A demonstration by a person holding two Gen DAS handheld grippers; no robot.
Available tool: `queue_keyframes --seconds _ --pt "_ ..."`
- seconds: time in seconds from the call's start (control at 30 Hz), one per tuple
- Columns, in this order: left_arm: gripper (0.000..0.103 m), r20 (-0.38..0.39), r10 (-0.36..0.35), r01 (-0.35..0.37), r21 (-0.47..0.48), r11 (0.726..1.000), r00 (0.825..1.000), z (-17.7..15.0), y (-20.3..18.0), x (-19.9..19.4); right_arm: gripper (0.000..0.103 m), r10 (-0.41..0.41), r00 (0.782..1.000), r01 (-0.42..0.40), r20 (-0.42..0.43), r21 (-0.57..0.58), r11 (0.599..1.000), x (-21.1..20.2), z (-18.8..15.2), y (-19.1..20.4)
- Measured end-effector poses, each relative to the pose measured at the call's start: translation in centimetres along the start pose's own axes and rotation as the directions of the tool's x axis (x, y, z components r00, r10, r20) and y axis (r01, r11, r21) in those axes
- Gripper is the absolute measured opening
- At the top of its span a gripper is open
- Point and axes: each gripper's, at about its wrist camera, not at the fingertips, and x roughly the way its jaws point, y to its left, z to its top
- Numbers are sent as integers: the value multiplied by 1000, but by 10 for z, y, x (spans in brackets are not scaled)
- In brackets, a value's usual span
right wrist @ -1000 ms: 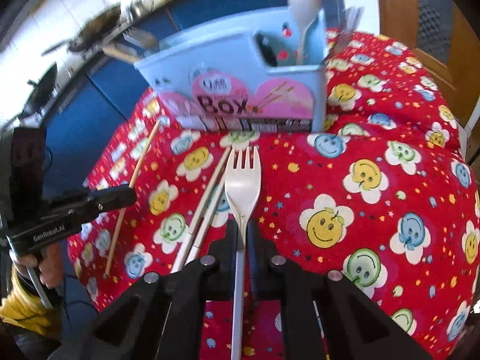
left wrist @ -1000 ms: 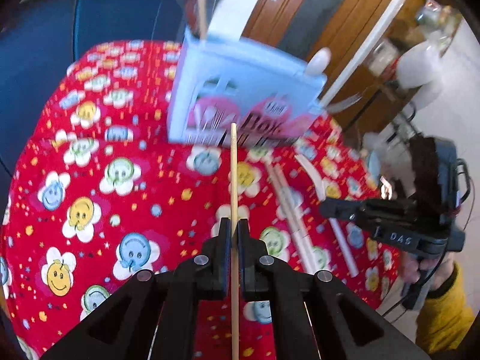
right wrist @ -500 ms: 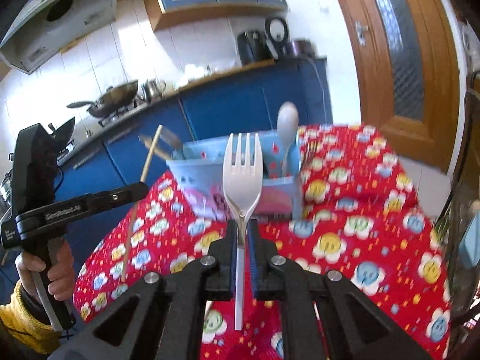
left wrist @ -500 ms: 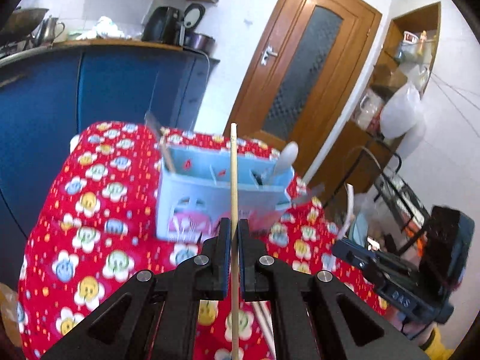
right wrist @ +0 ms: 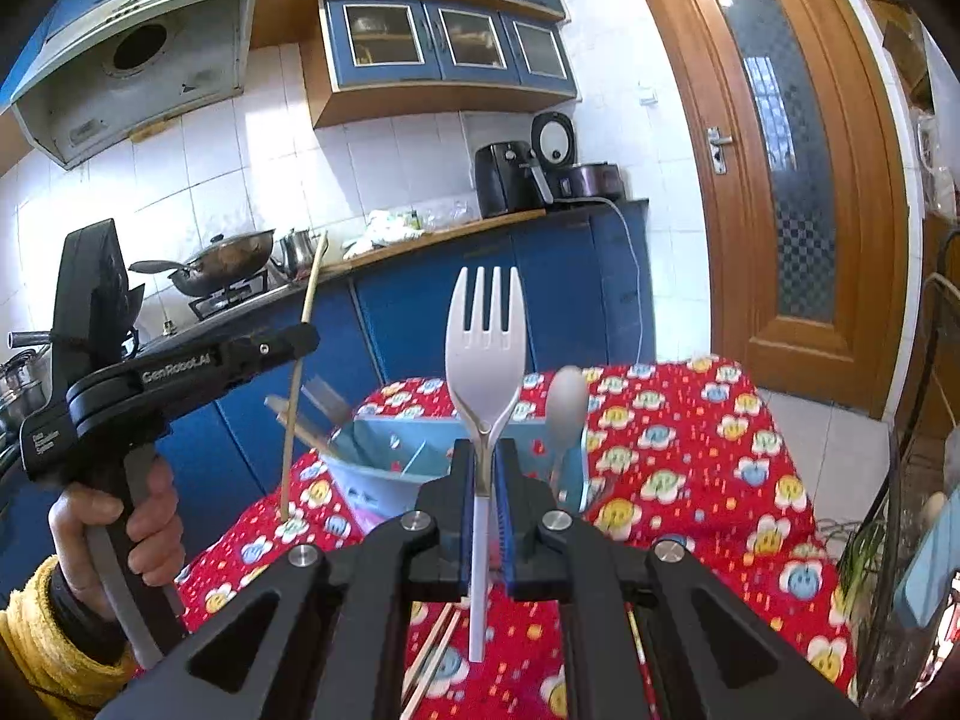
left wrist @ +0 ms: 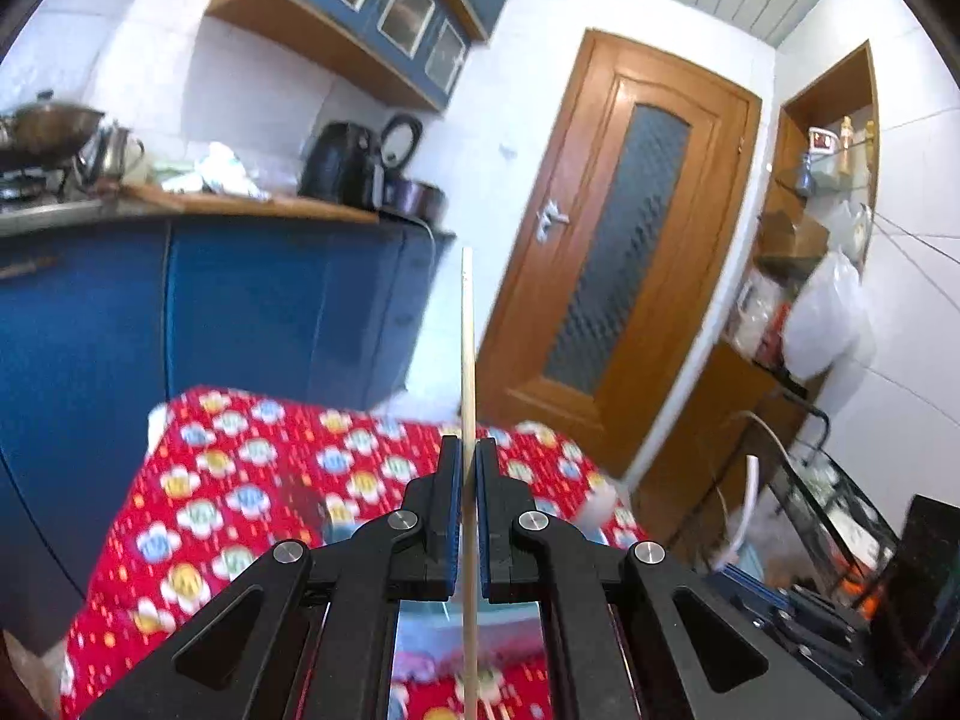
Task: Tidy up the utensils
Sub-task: 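Lift the chopstick and white fork upright over the blue caddy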
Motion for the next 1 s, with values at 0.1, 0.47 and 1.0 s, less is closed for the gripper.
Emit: queue_keyframes --seconds 0.1,0.47,1.0 --pt "4 44 28 -27 -8 1000 999 5 4 9 8 -14 1000 14 27 -20 1000 7 9 -1" --pt "4 149 119 -121 0 993 982 -4 16 39 8 -98 989 107 114 -73 992 46 28 -6" --pt "4 194 119 -137 78 987 974 -27 10 45 9 -133 990 139 55 -108 984 87 10 -9"
